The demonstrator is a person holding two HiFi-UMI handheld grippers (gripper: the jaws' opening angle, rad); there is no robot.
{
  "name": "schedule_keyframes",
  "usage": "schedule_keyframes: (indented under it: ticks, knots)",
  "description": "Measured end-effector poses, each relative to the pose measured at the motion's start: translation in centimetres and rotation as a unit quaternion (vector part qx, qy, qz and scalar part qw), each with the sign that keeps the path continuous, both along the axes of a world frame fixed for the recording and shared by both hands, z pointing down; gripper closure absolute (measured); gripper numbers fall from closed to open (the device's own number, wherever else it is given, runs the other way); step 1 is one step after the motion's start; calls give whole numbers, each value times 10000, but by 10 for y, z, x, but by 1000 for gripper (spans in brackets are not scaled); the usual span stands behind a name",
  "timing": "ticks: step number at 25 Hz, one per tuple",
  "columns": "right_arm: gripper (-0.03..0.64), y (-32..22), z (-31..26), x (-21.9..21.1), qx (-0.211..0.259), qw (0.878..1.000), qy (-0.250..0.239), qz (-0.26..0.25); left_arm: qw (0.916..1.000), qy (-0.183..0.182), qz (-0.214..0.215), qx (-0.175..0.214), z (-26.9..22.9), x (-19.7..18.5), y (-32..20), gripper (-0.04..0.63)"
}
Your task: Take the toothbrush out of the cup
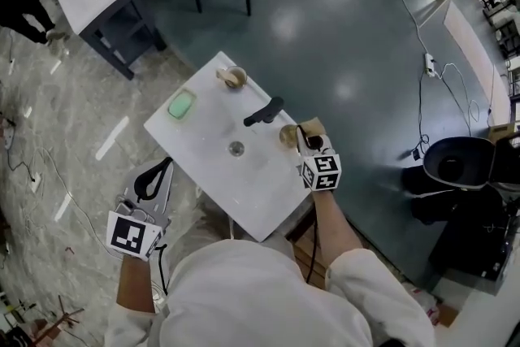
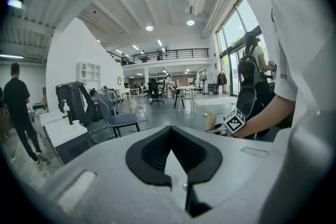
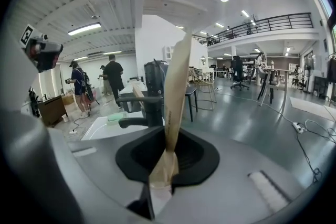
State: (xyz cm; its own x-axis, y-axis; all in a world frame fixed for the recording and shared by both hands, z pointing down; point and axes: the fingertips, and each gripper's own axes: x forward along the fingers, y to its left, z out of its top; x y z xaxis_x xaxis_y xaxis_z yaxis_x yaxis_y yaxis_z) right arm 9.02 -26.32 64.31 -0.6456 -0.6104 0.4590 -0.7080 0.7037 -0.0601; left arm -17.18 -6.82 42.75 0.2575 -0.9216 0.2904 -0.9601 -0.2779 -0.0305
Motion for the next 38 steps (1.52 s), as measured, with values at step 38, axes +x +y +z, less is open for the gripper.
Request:
schedule_keyframes:
  ticks: [38]
  knots:
    - [578,69,-231,-6,1314,9906,-212,-305,9955,540,779,-52,76,27,-88,592]
